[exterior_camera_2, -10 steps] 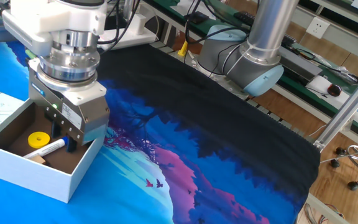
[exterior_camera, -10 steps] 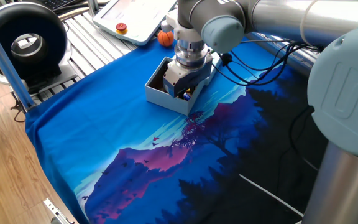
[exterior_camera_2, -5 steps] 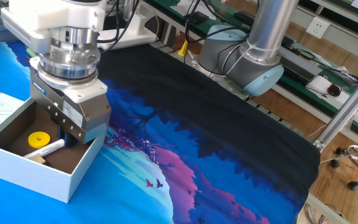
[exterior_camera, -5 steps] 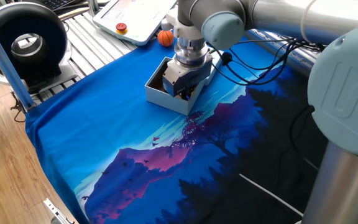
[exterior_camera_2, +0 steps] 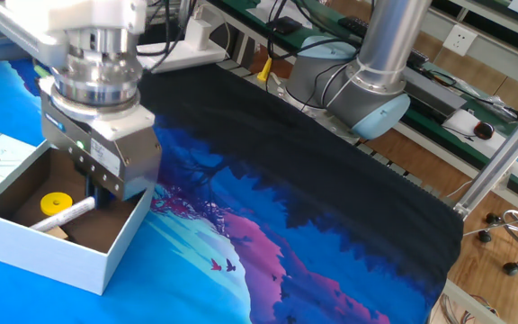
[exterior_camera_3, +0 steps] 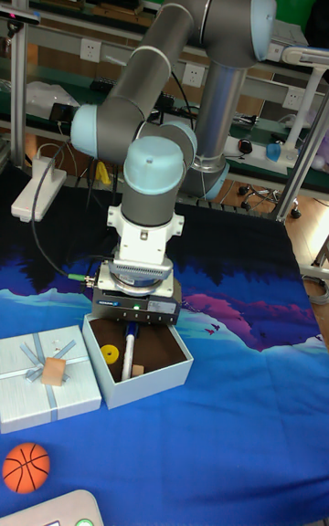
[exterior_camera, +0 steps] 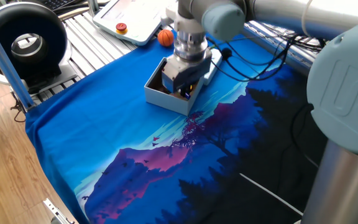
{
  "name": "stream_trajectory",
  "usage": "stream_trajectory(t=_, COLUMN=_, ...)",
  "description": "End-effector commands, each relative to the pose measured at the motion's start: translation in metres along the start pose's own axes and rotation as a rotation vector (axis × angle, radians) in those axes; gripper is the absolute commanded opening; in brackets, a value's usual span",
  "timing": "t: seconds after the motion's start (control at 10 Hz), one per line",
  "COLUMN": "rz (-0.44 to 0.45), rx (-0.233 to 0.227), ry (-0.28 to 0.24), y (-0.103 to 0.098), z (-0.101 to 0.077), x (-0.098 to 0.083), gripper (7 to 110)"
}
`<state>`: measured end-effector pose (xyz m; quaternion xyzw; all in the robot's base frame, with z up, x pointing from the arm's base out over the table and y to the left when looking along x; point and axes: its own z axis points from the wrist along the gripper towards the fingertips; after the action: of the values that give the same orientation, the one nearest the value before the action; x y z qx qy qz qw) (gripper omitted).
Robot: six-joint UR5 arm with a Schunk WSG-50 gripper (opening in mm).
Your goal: Take everything out of the gift box
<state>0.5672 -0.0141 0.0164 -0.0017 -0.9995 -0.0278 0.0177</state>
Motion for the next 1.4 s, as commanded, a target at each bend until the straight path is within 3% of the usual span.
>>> stream_trajectory(t=0.0, rz=-0.016, rx=-0.016, ry=0.017, y=0.009, z=-0.054, x=-0.019, gripper=7)
stream_trajectory(t=0.2, rz=-0.057, rx=-0.036, ry=0.015, y=0.016, z=-0.093, x=-0.023, gripper=7)
stream_trajectory(t=0.4, rz=-0.123, rx=-0.005, ry=0.021, y=-0.016, z=-0.124, x=-0.023, gripper=7)
stream_trajectory(t=0.5, rz=-0.155, rx=0.009, ry=0.024, y=-0.034, z=-0.130, x=-0.023, gripper=7)
stream_trajectory(t=0.7, rz=-0.234, rx=0.006, ry=0.025, y=-0.076, z=-0.122, x=-0.024, gripper=7)
stream_trajectory(t=0.8, rz=-0.259, rx=0.039, ry=0.020, y=-0.105, z=-0.108, x=-0.021, gripper=7)
stream_trajectory(t=0.9, rz=-0.283, rx=0.060, ry=0.027, y=-0.122, z=-0.096, x=-0.015, gripper=7)
stream_trajectory(t=1.0, rz=-0.313, rx=0.121, ry=0.036, y=-0.145, z=-0.090, x=-0.011, gripper=7)
stream_trajectory(t=1.3, rz=-0.505, rx=0.167, ry=0.099, y=-0.173, z=-0.073, x=0.008, gripper=7)
